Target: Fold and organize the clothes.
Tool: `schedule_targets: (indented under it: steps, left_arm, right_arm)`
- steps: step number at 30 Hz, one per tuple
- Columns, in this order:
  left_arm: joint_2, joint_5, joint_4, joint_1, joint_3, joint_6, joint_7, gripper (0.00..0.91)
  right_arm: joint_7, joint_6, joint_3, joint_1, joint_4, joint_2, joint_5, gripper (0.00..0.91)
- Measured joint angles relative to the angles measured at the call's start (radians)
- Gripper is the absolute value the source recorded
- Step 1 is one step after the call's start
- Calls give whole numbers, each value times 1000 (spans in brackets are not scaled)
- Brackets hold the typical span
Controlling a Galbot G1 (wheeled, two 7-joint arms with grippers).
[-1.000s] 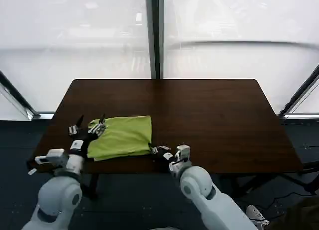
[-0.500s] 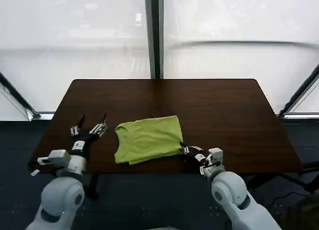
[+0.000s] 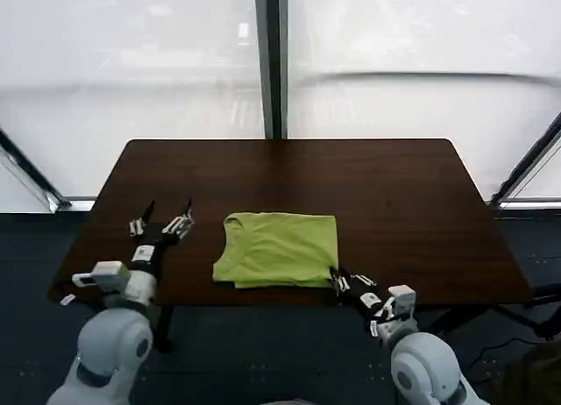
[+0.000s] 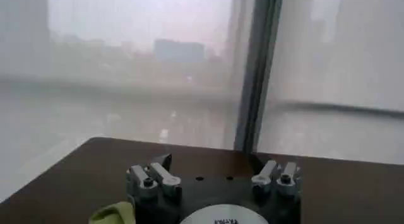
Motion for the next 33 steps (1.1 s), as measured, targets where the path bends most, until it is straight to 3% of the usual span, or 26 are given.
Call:
schedule_targets:
  steps: [6, 14, 15, 18, 20, 22, 24, 25, 28, 30, 33]
  left_arm:
    - [-19, 10, 8, 2, 7, -6, 5, 878]
    - [-16, 15, 23, -14, 18, -10, 22, 878]
    - [-14, 19, 24, -17, 23, -14, 19, 878]
    - [-5, 30, 26, -18, 35, -24, 13, 878]
    - [8, 46, 23, -9, 41, -27, 12, 878]
    - [26, 76, 17, 4, 44, -38, 23, 878]
    - [56, 97, 4, 30, 34, -41, 51, 878]
    - [72, 97, -3, 46, 27, -40, 59, 878]
    - [122, 92, -34, 121, -18, -73, 107, 878]
    - [147, 90, -57, 195, -64, -97, 133, 878]
    - [164, 90, -86, 308, -130, -147, 147, 878]
  right_arm:
    - [-10, -24, 140, -98, 81, -79, -69, 0]
    - [-8, -22, 242, -234, 163, -98, -65, 0]
    - [0, -21, 252, -253, 175, -97, -65, 878]
    - [11, -20, 280, -313, 213, -95, -67, 878]
    - [-19, 8, 301, -357, 244, -96, -108, 878]
    - [-65, 77, 332, -402, 271, -103, -185, 878]
    - [-110, 188, 373, -441, 277, -112, -268, 878]
    - [-126, 282, 399, -463, 273, -110, -324, 878]
    - [-119, 500, 478, -513, 268, -98, -394, 878]
    - [-105, 600, 525, -544, 267, -94, -426, 878]
    - [-87, 705, 581, -601, 281, -86, -476, 878]
